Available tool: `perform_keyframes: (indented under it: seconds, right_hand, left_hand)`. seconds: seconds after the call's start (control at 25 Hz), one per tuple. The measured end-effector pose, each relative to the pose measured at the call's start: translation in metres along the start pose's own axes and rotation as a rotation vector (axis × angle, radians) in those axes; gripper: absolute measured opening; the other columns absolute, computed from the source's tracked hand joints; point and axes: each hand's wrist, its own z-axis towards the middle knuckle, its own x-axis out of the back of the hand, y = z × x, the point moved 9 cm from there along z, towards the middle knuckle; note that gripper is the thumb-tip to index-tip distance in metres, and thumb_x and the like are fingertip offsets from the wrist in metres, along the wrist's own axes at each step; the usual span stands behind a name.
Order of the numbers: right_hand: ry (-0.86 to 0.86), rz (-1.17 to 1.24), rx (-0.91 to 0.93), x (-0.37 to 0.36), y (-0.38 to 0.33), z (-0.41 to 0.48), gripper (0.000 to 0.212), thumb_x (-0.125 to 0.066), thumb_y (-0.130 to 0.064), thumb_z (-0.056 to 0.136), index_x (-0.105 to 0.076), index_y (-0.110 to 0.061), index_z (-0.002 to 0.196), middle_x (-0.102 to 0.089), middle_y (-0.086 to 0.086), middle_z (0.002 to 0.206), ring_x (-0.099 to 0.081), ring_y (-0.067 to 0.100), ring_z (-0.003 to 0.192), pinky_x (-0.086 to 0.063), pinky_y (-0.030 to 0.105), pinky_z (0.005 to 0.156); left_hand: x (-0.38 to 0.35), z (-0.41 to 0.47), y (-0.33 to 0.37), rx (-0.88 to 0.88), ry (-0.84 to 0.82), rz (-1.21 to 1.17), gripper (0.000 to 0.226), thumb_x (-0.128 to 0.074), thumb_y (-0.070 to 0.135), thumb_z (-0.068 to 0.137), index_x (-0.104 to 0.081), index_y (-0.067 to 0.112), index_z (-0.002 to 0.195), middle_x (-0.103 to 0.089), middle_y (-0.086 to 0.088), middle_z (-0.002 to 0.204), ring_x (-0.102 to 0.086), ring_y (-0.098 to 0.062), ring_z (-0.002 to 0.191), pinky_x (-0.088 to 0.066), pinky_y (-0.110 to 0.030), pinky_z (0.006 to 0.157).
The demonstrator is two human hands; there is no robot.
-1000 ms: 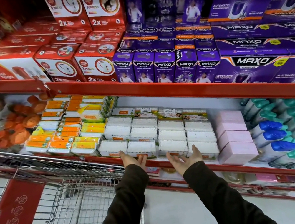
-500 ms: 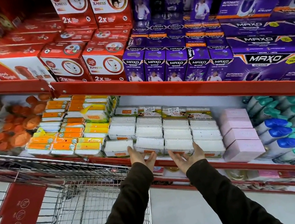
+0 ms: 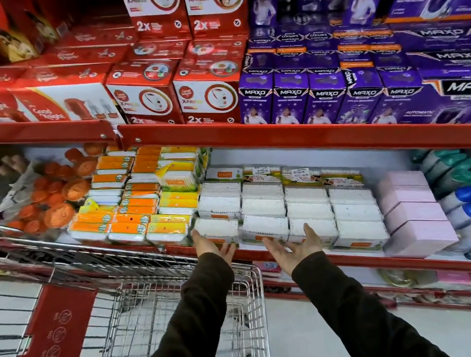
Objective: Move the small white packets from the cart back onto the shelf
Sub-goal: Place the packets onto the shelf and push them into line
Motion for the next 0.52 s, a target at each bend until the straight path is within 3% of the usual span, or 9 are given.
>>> perform_keyframes:
  seconds: [0.16,0.36,0.52]
  right_hand:
    - [-0.006,-0.001,0.017,-0.008,0.011,0.0,0.077,-0.051,-0.048,0.096,-0.022,-0.002,0.15,-0.031,0.026,0.154,-0.041,0.044,0.137,-0.039,0.05,0.113]
    - [-0.039,0.043,0.021,-0.016,0.018,0.003,0.082,-0.056,-0.049,0.093,-0.021,-0.004,0.152,-0.025,0.026,0.157,-0.038,0.044,0.139,-0.039,0.049,0.114]
    - [-0.087,0.004,0.05,-0.018,0.022,-0.008,0.083,-0.056,-0.049,0.092,-0.02,-0.003,0.152,-0.026,0.024,0.157,-0.037,0.042,0.14,-0.036,0.049,0.115]
  left_hand:
    - [-0.007,0.007,0.002,0.082,-0.055,0.042,0.072,-0.037,0.059,0.097,-0.026,0.015,0.153,-0.028,-0.016,0.159,-0.056,-0.035,0.114,-0.038,-0.05,0.11]
    - [-0.012,0.008,0.0,0.112,-0.116,-0.054,0.072,-0.048,0.056,0.095,-0.03,0.014,0.151,-0.03,-0.017,0.155,-0.045,-0.035,0.133,-0.041,-0.042,0.111]
    - [-0.012,0.004,0.004,0.111,-0.171,-0.151,0.058,-0.051,0.05,0.095,-0.044,0.01,0.136,-0.038,-0.016,0.144,-0.048,-0.032,0.119,-0.048,-0.036,0.1]
